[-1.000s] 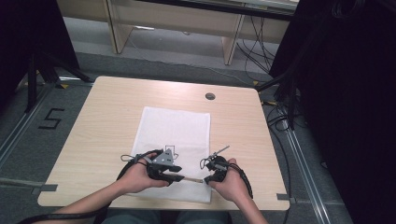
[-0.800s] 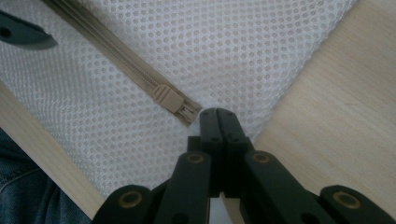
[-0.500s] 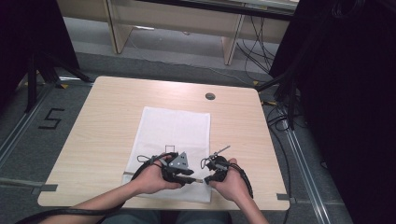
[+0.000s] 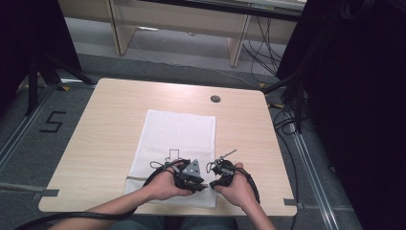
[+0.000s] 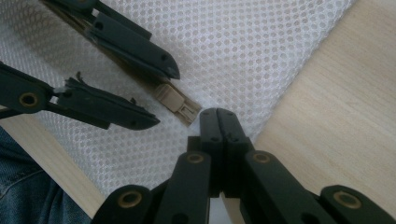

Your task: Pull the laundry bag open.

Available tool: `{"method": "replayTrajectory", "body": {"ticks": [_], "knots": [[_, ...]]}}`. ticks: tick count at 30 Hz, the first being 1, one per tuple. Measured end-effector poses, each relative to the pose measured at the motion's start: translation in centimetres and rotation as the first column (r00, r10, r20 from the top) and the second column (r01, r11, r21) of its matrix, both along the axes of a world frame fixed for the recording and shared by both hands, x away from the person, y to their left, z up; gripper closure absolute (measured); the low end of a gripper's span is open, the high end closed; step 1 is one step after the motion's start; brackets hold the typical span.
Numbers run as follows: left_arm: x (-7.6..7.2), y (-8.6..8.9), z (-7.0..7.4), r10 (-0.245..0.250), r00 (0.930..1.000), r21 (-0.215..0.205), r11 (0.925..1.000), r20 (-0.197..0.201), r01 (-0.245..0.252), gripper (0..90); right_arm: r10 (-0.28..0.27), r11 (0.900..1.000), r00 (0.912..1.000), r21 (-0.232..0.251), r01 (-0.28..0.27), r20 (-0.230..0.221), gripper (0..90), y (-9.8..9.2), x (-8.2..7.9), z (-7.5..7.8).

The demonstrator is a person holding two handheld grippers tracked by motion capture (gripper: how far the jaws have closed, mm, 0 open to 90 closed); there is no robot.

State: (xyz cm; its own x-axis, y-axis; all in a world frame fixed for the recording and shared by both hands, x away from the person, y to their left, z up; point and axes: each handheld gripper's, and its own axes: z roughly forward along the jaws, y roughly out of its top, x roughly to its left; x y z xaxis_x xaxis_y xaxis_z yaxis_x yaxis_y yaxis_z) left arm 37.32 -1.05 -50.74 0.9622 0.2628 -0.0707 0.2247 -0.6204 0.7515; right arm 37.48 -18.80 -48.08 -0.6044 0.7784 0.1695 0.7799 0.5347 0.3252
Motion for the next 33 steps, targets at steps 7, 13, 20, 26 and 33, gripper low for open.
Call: {"method": "replayTrajectory", "body": {"ticks": [7,13,20,26,33], "knots": [[-0.1,-0.6,0.0,-0.031,0.9990,0.057,0.9979,0.032,0.030,74.9,0.010,1.000,0.9999,-0.011,-0.010,0.002,90.0,0.1,0.0,0.0],[0.2,-0.8,0.1,-0.008,0.9999,0.050,0.9987,-0.008,0.008,79.1,0.017,1.000,0.9998,-0.010,-0.016,0.009,90.0,0.1,0.0,0.0],[0.4,-1.1,0.6,-0.026,0.9996,0.102,0.9944,0.000,0.026,80.5,0.017,1.000,0.9998,-0.005,-0.017,0.009,90.0,0.0,0.0,0.0],[0.3,-1.1,0.9,-0.012,0.9998,0.077,0.9969,-0.014,0.013,80.9,0.009,1.000,0.9999,0.001,-0.009,0.014,90.0,0.1,0.0,-0.1],[0.5,-0.9,1.0,0.012,0.9982,0.049,0.9988,-0.058,-0.009,87.1,0.004,1.000,1.0000,0.012,-0.004,0.003,90.0,-0.1,0.1,-0.1]]}}
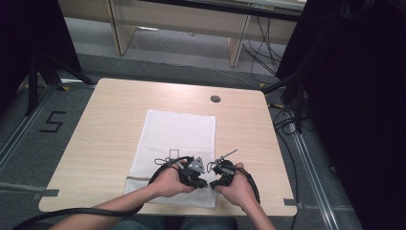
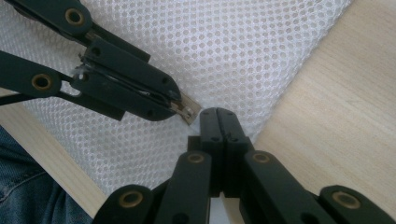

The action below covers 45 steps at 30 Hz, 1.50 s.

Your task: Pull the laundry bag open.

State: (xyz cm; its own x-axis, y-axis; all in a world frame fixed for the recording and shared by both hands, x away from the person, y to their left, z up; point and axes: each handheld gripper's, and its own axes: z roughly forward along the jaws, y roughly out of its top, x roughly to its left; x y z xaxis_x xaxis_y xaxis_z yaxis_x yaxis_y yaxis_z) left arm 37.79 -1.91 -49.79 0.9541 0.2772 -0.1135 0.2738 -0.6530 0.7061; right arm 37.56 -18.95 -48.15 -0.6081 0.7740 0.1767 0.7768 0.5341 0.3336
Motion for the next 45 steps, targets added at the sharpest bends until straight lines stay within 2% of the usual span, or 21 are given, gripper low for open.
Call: {"method": "replayTrajectory", "body": {"ticks": [1,2,3,7,8,12,15,19,24,25,26,30,31,33,36,40,45], "knots": [[-0.05,-0.04,-0.01,-0.016,0.9995,0.008,0.9998,0.026,0.016,87.1,0.000,1.000,1.0000,-0.003,0.000,0.002,90.0,0.04,-0.03,0.02],[-0.16,-0.09,0.00,-0.014,0.9996,0.009,0.9999,0.025,0.013,87.1,-0.010,1.000,0.9999,-0.008,0.010,-0.003,90.0,0.15,-0.10,0.06],[-0.24,-0.11,-0.03,-0.006,0.9996,0.009,0.9999,0.026,0.006,87.1,0.003,1.000,1.0000,-0.009,-0.003,0.005,90.0,0.13,-0.07,0.04],[-0.08,0.05,-0.16,-0.019,0.9992,0.003,0.9998,0.034,0.019,87.1,-0.001,1.000,1.0000,-0.005,0.001,0.003,90.0,0.06,-0.03,0.00],[-0.14,0.07,-0.20,-0.008,0.9998,-0.002,1.0000,0.019,0.008,87.1,0.000,1.000,1.0000,-0.003,0.000,0.002,90.0,0.03,-0.04,0.02],[-0.09,0.12,-0.15,-0.016,0.9998,0.000,0.9999,0.015,0.016,87.3,0.002,1.000,1.0000,-0.003,-0.002,0.001,90.0,0.01,-0.06,0.02],[0.08,0.25,0.00,-0.030,0.9992,0.010,0.9995,0.027,0.030,87.4,-0.005,1.000,1.0000,-0.007,0.005,-0.005,90.0,0.07,-0.07,0.03],[0.03,0.25,-0.06,-0.025,0.9995,0.006,0.9997,0.022,0.025,87.3,0.002,1.000,1.0000,-0.007,-0.002,0.000,90.0,0.08,-0.03,0.03],[-0.05,0.22,0.07,-0.038,0.9984,0.017,0.9991,0.041,0.038,87.4,0.006,1.000,1.0000,-0.007,-0.006,0.002,90.0,0.10,-0.04,0.03],[-0.04,0.23,0.07,-0.035,0.9984,0.015,0.9993,0.043,0.035,87.4,-0.012,1.000,0.9999,-0.009,0.012,-0.007,90.0,0.18,-0.17,0.11],[-0.07,0.21,0.06,-0.034,0.9987,0.010,0.9994,0.037,0.033,87.4,0.007,1.000,1.0000,-0.007,-0.007,0.004,90.0,0.09,-0.06,0.04],[-0.16,0.22,0.10,-0.028,0.9991,0.009,0.9996,0.033,0.027,87.4,0.001,1.000,1.0000,-0.007,-0.001,0.001,90.0,0.08,-0.07,0.04],[-0.18,0.22,0.14,-0.030,0.9988,0.009,0.9995,0.038,0.030,87.4,0.019,1.000,0.9998,-0.006,-0.019,0.007,90.0,0.02,0.03,0.00],[-0.11,0.28,0.27,-0.041,0.9981,0.015,0.9991,0.045,0.041,87.4,-0.004,1.000,1.0000,-0.010,0.004,-0.003,90.0,0.14,-0.11,0.07],[-0.12,0.36,0.32,-0.038,0.9986,0.007,0.9993,0.037,0.037,87.5,0.009,1.000,0.9999,-0.013,-0.009,0.009,90.0,0.16,-0.09,0.02],[-0.13,0.44,0.31,-0.049,0.9972,0.007,0.9988,0.056,0.049,87.5,0.005,1.000,1.0000,-0.012,-0.005,0.006,90.0,0.14,-0.12,0.05],[-0.15,0.67,0.44,-0.041,0.9983,0.002,0.9992,0.042,0.041,87.5,0.006,1.000,1.0000,-0.012,-0.006,0.006,90.0,0.12,-0.07,0.01]]}}
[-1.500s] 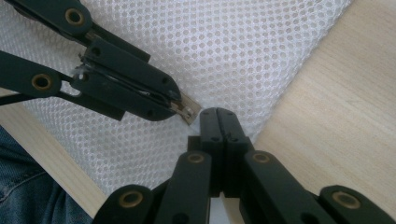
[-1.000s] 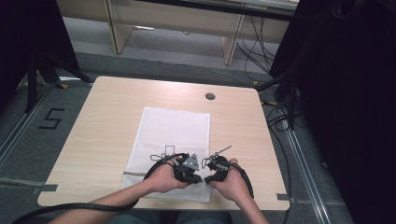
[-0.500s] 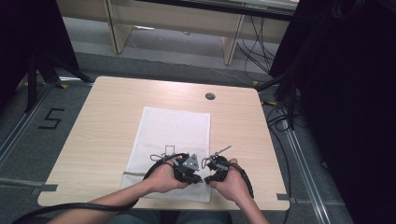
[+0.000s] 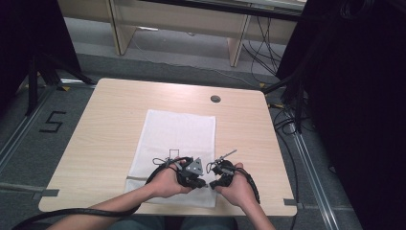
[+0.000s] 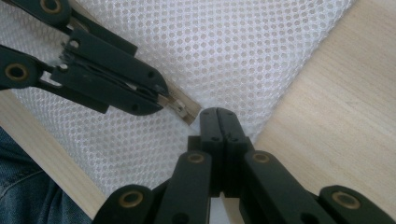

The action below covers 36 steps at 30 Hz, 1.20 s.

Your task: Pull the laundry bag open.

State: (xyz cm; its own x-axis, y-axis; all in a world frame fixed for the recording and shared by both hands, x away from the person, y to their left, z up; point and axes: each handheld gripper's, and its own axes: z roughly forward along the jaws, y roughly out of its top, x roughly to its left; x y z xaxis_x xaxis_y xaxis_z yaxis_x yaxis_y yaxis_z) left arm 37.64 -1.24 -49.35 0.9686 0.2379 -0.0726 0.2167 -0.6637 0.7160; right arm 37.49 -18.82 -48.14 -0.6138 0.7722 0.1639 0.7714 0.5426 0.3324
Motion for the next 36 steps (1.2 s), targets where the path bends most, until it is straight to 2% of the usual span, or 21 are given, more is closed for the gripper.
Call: {"method": "replayTrajectory", "body": {"ticks": [5,11,14,26,34,36], "knots": [[0.00,0.03,-0.03,0.006,1.0000,-0.006,1.0000,-0.007,-0.006,87.5,0.007,1.000,1.0000,0.002,-0.007,-0.002,90.0,-0.06,0.00,0.01],[-0.07,0.00,0.02,-0.007,1.0000,-0.004,1.0000,0.004,0.007,87.5,0.006,1.000,1.0000,0.001,-0.006,0.003,90.0,-0.04,-0.06,0.01],[-0.09,0.06,0.19,-0.017,0.9996,0.007,0.9998,0.022,0.017,87.5,0.007,1.000,1.0000,-0.001,-0.007,0.004,90.0,0.01,-0.04,0.00],[-0.04,0.60,0.30,-0.005,1.0000,-0.004,1.0000,-0.001,0.005,87.5,0.004,1.000,1.0000,-0.001,-0.004,0.008,90.0,0.09,-0.05,-0.04],[0.04,0.61,0.30,-0.011,0.9999,-0.002,0.9999,0.007,0.011,87.5,0.002,1.000,1.0000,-0.010,-0.002,-0.007,90.0,0.10,-0.03,0.07],[0.05,0.62,0.33,-0.012,0.9999,-0.003,0.9999,0.006,0.012,87.5,0.006,1.000,1.0000,-0.002,-0.006,0.005,90.0,0.06,-0.03,-0.01]]}}
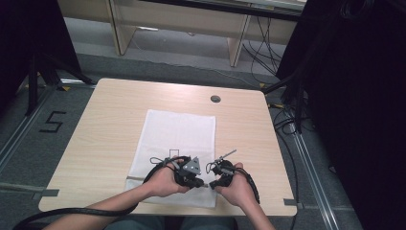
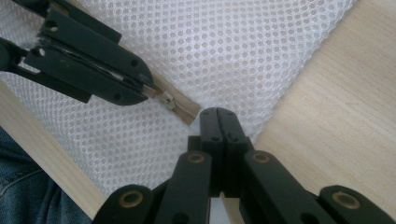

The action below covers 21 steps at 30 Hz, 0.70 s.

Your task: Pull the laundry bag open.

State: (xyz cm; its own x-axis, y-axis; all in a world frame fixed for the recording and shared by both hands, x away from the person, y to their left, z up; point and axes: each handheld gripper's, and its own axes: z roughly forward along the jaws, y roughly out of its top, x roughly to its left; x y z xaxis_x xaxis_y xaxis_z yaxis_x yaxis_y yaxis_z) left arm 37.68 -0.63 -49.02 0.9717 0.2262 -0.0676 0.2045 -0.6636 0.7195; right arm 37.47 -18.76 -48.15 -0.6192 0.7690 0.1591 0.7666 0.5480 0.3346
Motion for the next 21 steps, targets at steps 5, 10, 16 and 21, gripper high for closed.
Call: {"method": "replayTrajectory", "body": {"ticks": [5,10,16,21], "knots": [[-0.18,0.13,0.14,0.004,1.0000,0.000,1.0000,-0.002,-0.004,87.5,-0.011,1.000,0.9999,-0.014,0.011,-0.012,90.0,0.16,-0.14,0.17],[-0.11,0.18,0.11,-0.004,1.0000,0.002,1.0000,0.005,0.004,87.5,0.007,1.000,1.0000,-0.007,-0.007,0.002,90.0,0.06,-0.04,0.07],[-0.11,0.62,0.21,0.008,1.0000,0.002,1.0000,0.002,-0.008,87.5,0.018,1.000,0.9998,-0.012,-0.018,0.006,90.0,0.11,-0.03,0.08],[-0.11,0.93,0.32,0.014,0.9999,0.000,0.9999,-0.002,-0.014,87.5,0.023,1.000,0.9997,-0.013,-0.022,0.008,90.0,0.09,0.00,0.06]]}}
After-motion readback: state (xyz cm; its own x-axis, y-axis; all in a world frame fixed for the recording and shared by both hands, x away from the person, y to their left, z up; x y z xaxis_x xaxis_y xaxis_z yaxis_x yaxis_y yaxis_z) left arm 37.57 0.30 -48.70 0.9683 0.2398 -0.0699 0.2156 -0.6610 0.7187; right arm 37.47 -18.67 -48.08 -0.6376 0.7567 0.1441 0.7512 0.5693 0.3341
